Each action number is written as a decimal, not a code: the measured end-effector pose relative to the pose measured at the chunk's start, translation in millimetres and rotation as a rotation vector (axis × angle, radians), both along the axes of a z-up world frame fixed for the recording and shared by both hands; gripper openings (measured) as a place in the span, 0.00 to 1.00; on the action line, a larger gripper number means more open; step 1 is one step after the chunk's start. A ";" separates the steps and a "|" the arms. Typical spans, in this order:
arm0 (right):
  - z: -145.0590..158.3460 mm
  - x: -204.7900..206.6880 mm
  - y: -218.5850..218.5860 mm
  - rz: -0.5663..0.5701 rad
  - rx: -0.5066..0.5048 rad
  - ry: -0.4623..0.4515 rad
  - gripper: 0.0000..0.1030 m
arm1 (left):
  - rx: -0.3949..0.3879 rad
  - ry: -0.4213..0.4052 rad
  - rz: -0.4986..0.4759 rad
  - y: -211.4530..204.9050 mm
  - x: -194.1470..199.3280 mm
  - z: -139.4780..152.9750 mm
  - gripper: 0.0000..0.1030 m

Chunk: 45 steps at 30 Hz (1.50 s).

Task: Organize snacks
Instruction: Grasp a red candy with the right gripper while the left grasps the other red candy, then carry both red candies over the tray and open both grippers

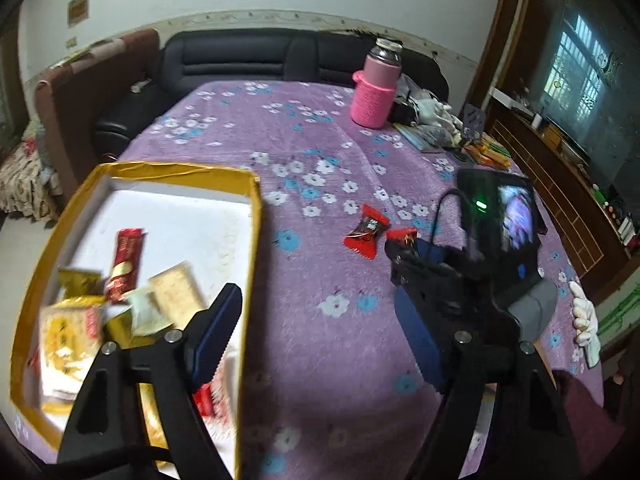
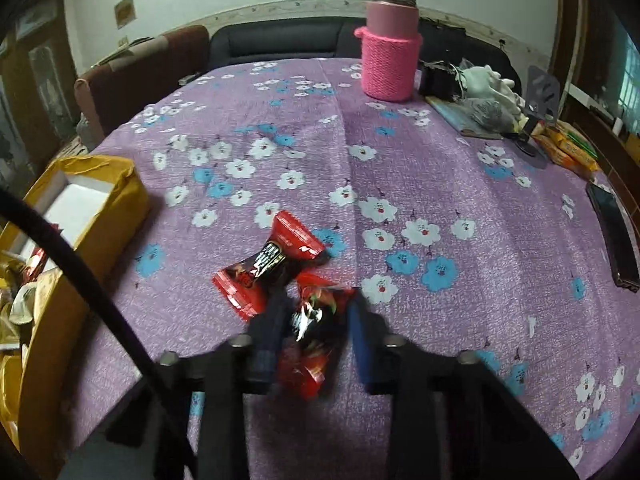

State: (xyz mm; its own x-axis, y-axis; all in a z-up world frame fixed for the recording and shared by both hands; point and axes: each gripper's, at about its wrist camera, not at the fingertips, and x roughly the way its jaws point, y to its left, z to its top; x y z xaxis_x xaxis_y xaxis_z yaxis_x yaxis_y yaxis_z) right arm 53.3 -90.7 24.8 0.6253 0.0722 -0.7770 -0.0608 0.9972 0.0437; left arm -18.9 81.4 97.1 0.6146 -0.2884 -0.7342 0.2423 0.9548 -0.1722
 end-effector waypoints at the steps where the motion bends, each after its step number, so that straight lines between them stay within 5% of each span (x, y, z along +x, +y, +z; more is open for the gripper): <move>1: 1.1 -2.4 -6.2 -0.004 0.021 0.002 0.22 | -0.006 0.020 -0.018 -4.6 7.6 -1.3 0.77; 9: 6.0 -26.5 -78.8 -0.120 0.230 0.007 0.21 | 0.087 0.102 -0.123 -60.1 63.8 -26.5 0.76; 12: 3.0 -24.7 -89.8 -0.125 0.303 0.027 0.21 | 0.119 0.120 -0.154 -79.8 87.1 -39.4 0.60; 23: 3.3 -23.4 -81.0 -0.073 0.309 0.020 0.21 | 0.222 0.138 -0.185 -99.8 120.7 -75.4 0.52; 25: 2.6 -23.2 -80.9 -0.070 0.307 0.018 0.21 | 0.209 0.132 -0.198 -100.2 119.2 -74.1 0.31; 27: 1.7 -22.9 -79.4 -0.070 0.302 0.017 0.21 | 0.233 0.123 -0.184 -100.2 117.9 -71.8 0.22; 36: 3.3 -22.0 -71.8 -0.044 0.290 -0.005 0.21 | 0.170 0.103 -0.135 -77.1 98.1 -49.7 0.20; 45: 20.4 -33.9 -48.2 0.031 0.291 -0.082 0.21 | 0.080 0.040 -0.036 1.4 60.2 8.6 0.20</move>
State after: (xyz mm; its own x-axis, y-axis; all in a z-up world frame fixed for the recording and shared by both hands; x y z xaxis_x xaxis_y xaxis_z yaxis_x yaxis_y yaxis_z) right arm 19.4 -138.9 45.2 0.6792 0.3044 -0.6679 -0.1059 0.9411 0.3212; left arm 41.3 82.7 105.6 0.5747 -0.2492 -0.7795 0.2714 0.9567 -0.1057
